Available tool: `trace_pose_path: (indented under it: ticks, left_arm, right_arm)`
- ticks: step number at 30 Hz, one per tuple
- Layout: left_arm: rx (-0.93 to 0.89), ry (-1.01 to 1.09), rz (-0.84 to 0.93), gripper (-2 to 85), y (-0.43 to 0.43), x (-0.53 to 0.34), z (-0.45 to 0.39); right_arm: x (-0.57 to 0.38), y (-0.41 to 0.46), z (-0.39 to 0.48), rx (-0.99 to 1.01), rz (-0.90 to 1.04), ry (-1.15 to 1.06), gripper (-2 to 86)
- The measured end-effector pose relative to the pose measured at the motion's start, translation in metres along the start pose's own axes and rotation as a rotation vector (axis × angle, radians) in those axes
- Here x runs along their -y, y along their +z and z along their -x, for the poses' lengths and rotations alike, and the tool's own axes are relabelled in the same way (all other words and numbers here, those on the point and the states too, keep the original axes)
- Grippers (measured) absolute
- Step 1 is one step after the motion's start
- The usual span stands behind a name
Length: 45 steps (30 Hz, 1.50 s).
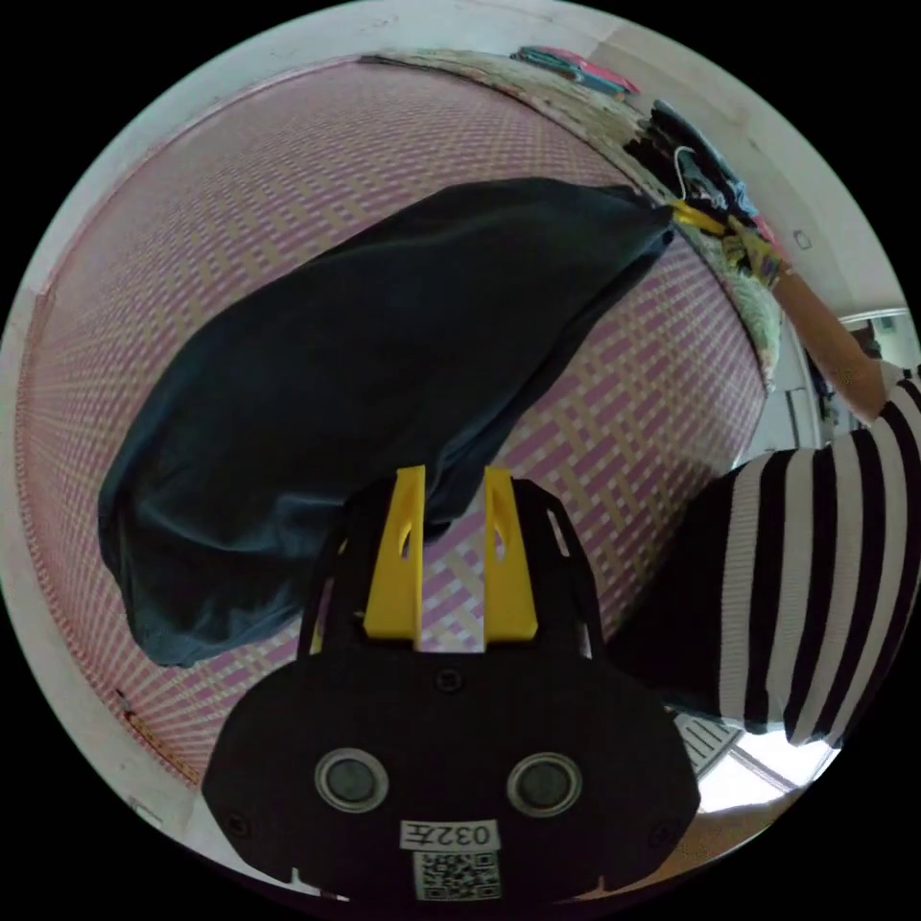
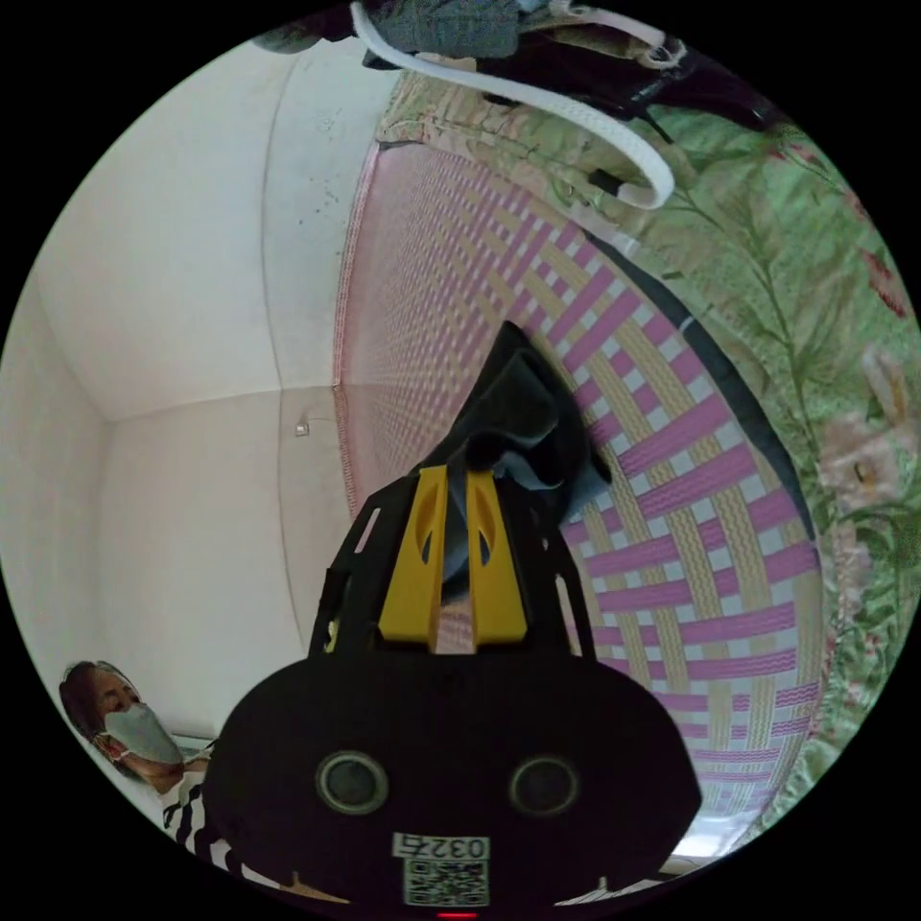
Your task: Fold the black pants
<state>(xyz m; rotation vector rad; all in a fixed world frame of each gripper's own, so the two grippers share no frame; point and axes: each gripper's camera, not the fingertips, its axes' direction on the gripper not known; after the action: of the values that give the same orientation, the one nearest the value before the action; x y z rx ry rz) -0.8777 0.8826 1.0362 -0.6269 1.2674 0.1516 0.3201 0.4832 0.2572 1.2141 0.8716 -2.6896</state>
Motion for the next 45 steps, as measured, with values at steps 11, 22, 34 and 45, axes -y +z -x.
trace_pose_path:
  ticks: [11,22,34,45]
  left_arm:
    - [0.184,0.188,0.2,1.0,0.009,0.059,-0.027]
    - [-0.012,0.08,0.125,-0.9,-0.043,0.043,-0.017]
    - [-0.094,-0.015,0.213,-0.9,-0.037,0.071,-0.008]
    - [-0.156,-0.04,0.198,-0.9,-0.066,0.08,-0.001]
  right_arm:
    - [0.008,-0.01,0.042,0.0,-0.025,-0.049,-0.5]
    - [-0.005,-0.032,0.009,-0.087,-0.009,0.04,-0.9]
    - [0.0,-0.026,0.021,-0.04,-0.009,-0.087,-0.9]
    - [0.011,-0.014,0.006,-0.188,0.05,-0.13,-1.0]
